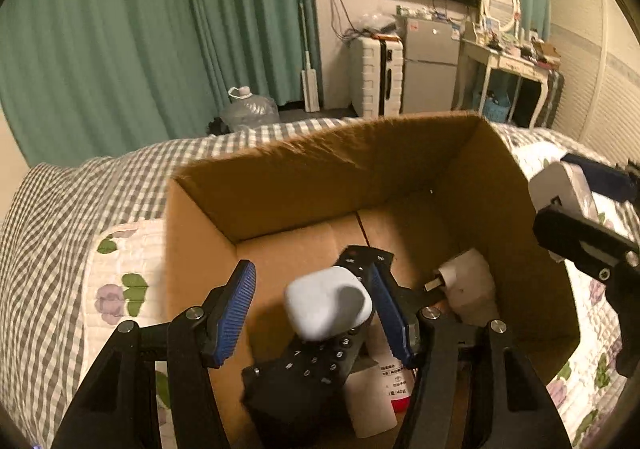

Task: Organize rigid objects
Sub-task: 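Carry the earbuds case and soap bar into the box and release both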

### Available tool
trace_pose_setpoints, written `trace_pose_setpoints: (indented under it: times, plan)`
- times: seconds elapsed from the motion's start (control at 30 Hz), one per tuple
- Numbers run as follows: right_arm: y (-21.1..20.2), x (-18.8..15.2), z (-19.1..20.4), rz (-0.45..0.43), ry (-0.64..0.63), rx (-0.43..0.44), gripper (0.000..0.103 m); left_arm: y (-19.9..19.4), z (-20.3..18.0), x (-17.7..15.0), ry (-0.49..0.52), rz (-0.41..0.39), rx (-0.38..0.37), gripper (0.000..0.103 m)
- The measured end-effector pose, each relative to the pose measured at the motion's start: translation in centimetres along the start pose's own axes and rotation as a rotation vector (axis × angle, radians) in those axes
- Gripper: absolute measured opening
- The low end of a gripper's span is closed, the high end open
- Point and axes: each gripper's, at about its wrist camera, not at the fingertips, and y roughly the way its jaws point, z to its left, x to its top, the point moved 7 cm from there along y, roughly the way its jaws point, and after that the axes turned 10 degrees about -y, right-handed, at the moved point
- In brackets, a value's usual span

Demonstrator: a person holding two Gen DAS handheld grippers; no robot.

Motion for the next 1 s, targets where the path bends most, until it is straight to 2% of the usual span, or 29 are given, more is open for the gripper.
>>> trace_pose_setpoints:
  times: [0.17, 0.47, 0.53, 0.57, 0.77, 0.87, 1.0]
  plan:
    - [1.3, 0.8, -0.3, 0.008, 0.007, 0.018, 0.062, -1.6, 1.1, 1.4, -0.017, -0.042, 0.013, 0.063]
    - [7.0, 2.7, 0.1, 0.045, 0.01, 0.022, 0.062, -2.4, 3.2, 2.5, -0.039, -0.088, 0.05, 0.066]
    - [7.2, 2.6, 0.1, 0.052, 0.003, -0.01, 0.075, -2.6, 3.3, 2.5, -0.044, -0.092, 0.055, 0.066]
    - [6.9, 2.6, 0.1, 0.046, 0.002, -0.019, 0.082, -2.7, 3.3, 2.5, -0.046, -0.095, 0.059, 0.066]
    - [3.4, 2.4, -1.0, 0.032, 0.054, -0.064, 0.082, -5.7, 3.3, 3.2, -0.07, -0.138, 0.061, 0.067]
    - [0.1, 3.1, -1.8, 0.002, 0.057, -0.106, 0.083, -8.8, 3.3, 4.1, -0.073, -0.184, 0.055, 0.067]
    - [-6.1, 4.9, -2.2, -0.07, 0.066, -0.161, 0.09, -14.1, 2.8, 5.3, -0.073, -0.264, 0.045, 0.07]
